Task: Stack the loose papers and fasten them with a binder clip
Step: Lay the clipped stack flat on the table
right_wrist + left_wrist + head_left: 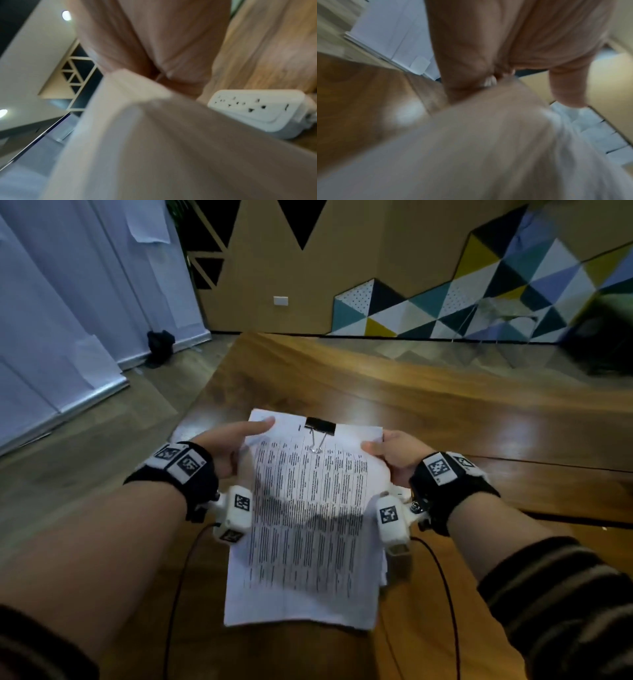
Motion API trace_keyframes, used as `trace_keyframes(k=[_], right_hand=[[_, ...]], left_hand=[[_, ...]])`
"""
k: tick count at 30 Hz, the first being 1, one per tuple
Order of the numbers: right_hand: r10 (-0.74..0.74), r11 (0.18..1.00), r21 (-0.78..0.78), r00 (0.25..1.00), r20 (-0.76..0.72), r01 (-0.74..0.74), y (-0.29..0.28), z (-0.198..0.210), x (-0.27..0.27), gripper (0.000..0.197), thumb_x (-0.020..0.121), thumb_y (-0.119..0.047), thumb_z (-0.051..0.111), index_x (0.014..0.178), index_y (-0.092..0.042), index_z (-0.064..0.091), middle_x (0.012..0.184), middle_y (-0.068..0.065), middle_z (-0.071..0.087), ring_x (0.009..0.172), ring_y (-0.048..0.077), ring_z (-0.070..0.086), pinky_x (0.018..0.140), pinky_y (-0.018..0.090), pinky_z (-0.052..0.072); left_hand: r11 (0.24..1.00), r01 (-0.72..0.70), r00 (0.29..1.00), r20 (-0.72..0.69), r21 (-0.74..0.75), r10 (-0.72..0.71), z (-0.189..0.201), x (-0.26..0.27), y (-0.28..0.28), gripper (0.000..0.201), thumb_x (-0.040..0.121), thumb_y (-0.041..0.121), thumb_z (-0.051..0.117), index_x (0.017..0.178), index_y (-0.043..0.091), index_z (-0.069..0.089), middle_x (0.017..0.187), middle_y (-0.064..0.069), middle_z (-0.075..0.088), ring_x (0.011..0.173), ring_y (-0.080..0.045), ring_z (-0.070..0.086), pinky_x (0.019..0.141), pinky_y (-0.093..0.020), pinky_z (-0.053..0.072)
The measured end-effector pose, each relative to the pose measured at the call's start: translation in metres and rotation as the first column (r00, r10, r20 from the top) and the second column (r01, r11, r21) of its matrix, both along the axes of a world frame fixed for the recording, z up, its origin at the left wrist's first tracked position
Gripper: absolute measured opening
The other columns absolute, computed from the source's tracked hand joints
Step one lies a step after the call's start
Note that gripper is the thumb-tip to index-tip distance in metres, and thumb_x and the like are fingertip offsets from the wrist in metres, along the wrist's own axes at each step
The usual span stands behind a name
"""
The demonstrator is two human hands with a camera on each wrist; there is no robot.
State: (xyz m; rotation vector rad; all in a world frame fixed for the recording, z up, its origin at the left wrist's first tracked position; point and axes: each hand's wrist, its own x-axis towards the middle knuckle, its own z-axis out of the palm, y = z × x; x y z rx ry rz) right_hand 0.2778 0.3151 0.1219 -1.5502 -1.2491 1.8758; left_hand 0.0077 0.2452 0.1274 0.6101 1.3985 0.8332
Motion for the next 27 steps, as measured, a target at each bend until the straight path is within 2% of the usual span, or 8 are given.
trace_keyframes(k=[2, 5, 8, 11, 14, 17, 23, 27], right_hand=[[-0.07, 0.998, -0.008, 0.997, -0.028, 0.07, 0.006, -0.006, -0.004, 0.034, 0.095, 0.0, 0.046, 0.129, 0.008, 0.049, 0.116, 0.029, 0.061, 0.09, 0.035, 0.063, 0.084, 0.05, 0.053], [-0.113, 0.993, -0.036, 0.987, -0.118, 0.11, 0.001, -0.013, 0.001, 0.032, 0.099, -0.012, 0.045, 0.125, 0.005, 0.052, 0.108, 0.023, 0.066, 0.088, 0.031, 0.065, 0.08, 0.045, 0.056], [0.086, 0.989, -0.105, 0.98, -0.178, -0.106, -0.023, -0.023, 0.01, 0.031, 0.096, -0.02, 0.051, 0.121, -0.004, 0.058, 0.114, 0.013, 0.07, 0.104, 0.023, 0.068, 0.088, 0.034, 0.055], [0.238, 0.971, -0.005, 0.971, 0.039, -0.238, -0.045, -0.052, 0.012, 0.034, 0.084, -0.013, 0.066, 0.118, -0.008, 0.062, 0.11, 0.005, 0.073, 0.1, 0.013, 0.07, 0.098, 0.036, 0.051], [0.085, 0.996, -0.045, 0.995, 0.049, -0.082, -0.053, -0.081, 0.011, 0.053, 0.066, -0.007, 0.068, 0.118, -0.005, 0.061, 0.117, 0.018, 0.069, 0.107, 0.034, 0.066, 0.097, 0.053, 0.049], [0.011, 0.997, -0.075, 0.996, 0.09, -0.004, -0.061, -0.092, 0.007, 0.029, 0.075, 0.0, 0.066, 0.104, -0.006, 0.066, 0.109, 0.018, 0.071, 0.102, 0.035, 0.067, 0.093, 0.054, 0.051], [-0.024, 0.993, 0.103, 0.787, 0.617, -0.05, -0.077, -0.117, 0.006, 0.03, 0.091, -0.001, 0.042, 0.117, 0.0, 0.057, 0.122, 0.015, 0.061, 0.114, 0.032, 0.057, 0.086, 0.029, 0.045], [-0.073, 0.985, 0.162, 0.726, 0.683, -0.053, -0.078, -0.12, 0.018, 0.031, 0.091, 0.001, 0.042, 0.114, -0.012, 0.058, 0.118, 0.009, 0.061, 0.097, 0.023, 0.056, 0.078, 0.026, 0.042]], left_hand=[[0.994, 0.096, 0.995, 0.021, -0.058, -0.095, -0.019, 0.0, -0.006, 0.051, 0.078, 0.022, 0.069, 0.125, 0.003, 0.06, 0.123, -0.022, 0.065, 0.114, -0.038, 0.061, 0.102, -0.057, 0.043], [0.999, 0.035, 0.999, -0.024, 0.038, -0.034, -0.04, 0.003, -0.008, 0.038, 0.091, 0.007, 0.054, 0.128, 0.0, 0.054, 0.12, -0.024, 0.066, 0.101, -0.035, 0.068, 0.088, -0.051, 0.055], [0.991, -0.092, 0.996, 0.024, 0.102, 0.09, -0.045, 0.006, -0.01, 0.027, 0.097, 0.007, 0.049, 0.122, 0.006, 0.057, 0.109, -0.021, 0.07, 0.087, -0.031, 0.071, 0.067, -0.043, 0.061], [0.972, -0.209, 0.978, 0.002, 0.11, 0.21, -0.05, 0.014, -0.018, 0.02, 0.098, 0.011, 0.05, 0.116, 0.007, 0.056, 0.103, -0.018, 0.071, 0.079, -0.027, 0.072, 0.06, -0.04, 0.061], [0.965, -0.235, 0.968, -0.057, 0.115, 0.242, -0.061, 0.022, -0.022, 0.025, 0.093, 0.008, 0.056, 0.117, 0.0, 0.056, 0.107, -0.022, 0.07, 0.087, -0.031, 0.072, 0.072, -0.045, 0.058], [0.99, -0.14, 0.958, -0.256, -0.031, 0.127, -0.074, 0.028, -0.029, 0.026, 0.084, -0.003, 0.056, 0.11, -0.004, 0.061, 0.105, -0.024, 0.07, 0.095, -0.039, 0.068, 0.086, -0.05, 0.055], [0.992, -0.017, 0.715, -0.695, -0.125, -0.075, -0.115, 0.04, -0.047, 0.026, 0.082, 0.002, 0.054, 0.108, 0.006, 0.058, 0.103, -0.007, 0.063, 0.097, -0.029, 0.061, 0.082, -0.033, 0.048], [0.999, -0.005, 0.613, -0.79, -0.048, -0.035, -0.122, 0.053, -0.054, 0.021, 0.082, 0.001, 0.057, 0.1, 0.011, 0.06, 0.095, -0.004, 0.063, 0.087, -0.022, 0.058, 0.071, -0.029, 0.043]])
